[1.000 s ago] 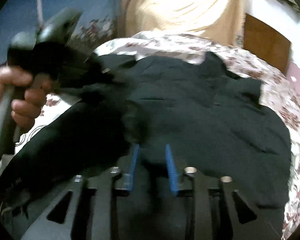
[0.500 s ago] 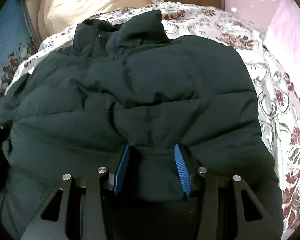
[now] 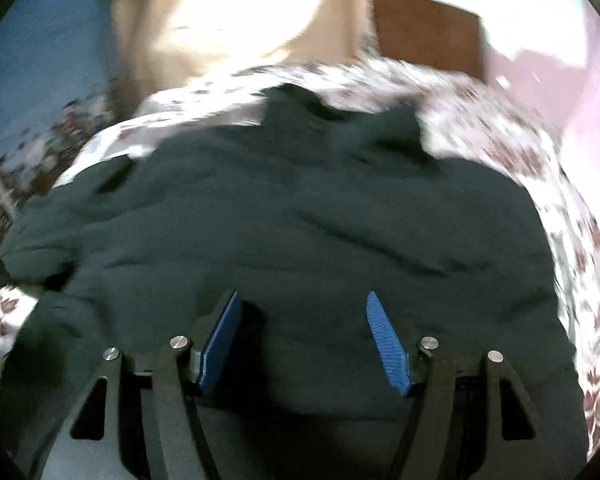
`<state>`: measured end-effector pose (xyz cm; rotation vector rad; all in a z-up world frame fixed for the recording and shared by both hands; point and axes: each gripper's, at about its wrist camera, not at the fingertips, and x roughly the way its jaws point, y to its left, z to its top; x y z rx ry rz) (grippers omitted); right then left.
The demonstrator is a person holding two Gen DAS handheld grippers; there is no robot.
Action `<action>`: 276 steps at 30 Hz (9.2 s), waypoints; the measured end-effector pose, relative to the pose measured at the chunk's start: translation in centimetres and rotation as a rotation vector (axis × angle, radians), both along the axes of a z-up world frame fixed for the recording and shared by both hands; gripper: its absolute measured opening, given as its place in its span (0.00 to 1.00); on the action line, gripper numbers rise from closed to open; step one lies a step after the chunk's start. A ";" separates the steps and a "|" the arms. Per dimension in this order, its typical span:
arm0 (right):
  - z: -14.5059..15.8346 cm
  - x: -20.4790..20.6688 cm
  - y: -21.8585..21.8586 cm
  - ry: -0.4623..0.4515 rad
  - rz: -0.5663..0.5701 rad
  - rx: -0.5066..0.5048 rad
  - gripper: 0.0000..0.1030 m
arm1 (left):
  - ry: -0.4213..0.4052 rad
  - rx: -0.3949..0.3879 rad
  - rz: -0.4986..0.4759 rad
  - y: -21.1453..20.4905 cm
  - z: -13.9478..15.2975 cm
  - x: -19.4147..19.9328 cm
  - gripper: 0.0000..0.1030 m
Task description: Fold large clothes
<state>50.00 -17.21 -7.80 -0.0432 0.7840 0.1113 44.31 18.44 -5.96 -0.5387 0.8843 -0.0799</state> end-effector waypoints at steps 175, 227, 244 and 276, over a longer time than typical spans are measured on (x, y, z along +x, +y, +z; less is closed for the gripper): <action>0.2 26.2 -13.3 0.104 -0.246 0.302 0.53 | -0.070 0.322 -0.206 -21.8 1.2 34.2 0.70; -2.1 4.1 -13.1 -0.060 -0.037 0.023 0.10 | -0.158 0.197 -0.326 -17.8 -4.6 13.6 0.05; 8.0 10.1 -13.5 -0.168 -0.006 0.160 0.16 | -0.293 0.238 -0.286 -14.4 3.3 15.1 0.34; -5.1 15.2 -10.4 0.030 0.149 0.072 0.14 | -0.101 0.310 -0.491 -22.6 -7.0 23.5 0.68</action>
